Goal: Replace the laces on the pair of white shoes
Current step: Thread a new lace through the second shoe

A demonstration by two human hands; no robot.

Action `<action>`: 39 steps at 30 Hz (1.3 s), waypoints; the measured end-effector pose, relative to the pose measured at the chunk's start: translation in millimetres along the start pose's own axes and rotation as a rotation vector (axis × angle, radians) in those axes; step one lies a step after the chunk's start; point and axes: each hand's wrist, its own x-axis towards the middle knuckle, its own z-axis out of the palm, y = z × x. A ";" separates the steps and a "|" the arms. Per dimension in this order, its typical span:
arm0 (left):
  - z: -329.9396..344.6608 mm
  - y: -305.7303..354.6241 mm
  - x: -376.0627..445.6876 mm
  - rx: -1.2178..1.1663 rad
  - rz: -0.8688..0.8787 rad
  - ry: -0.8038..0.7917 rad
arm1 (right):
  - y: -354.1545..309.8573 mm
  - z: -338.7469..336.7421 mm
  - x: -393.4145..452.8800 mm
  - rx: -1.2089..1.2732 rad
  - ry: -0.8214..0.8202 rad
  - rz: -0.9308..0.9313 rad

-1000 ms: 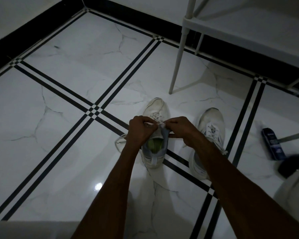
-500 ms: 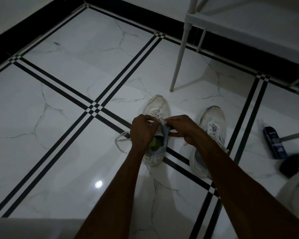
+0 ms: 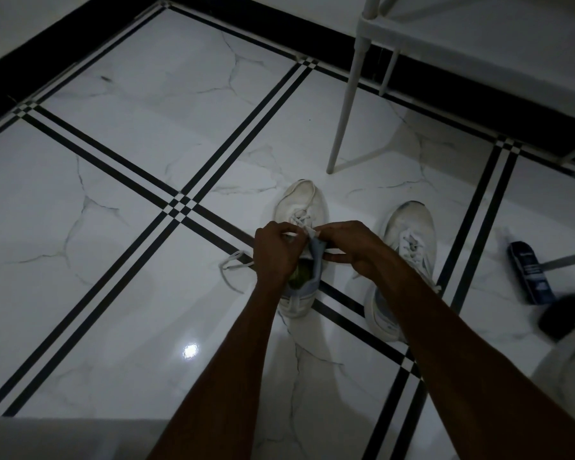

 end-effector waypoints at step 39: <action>-1.0 8.9 -27.7 -0.037 0.022 0.174 | 10.3 -39.1 13.0 -1.075 0.831 -0.146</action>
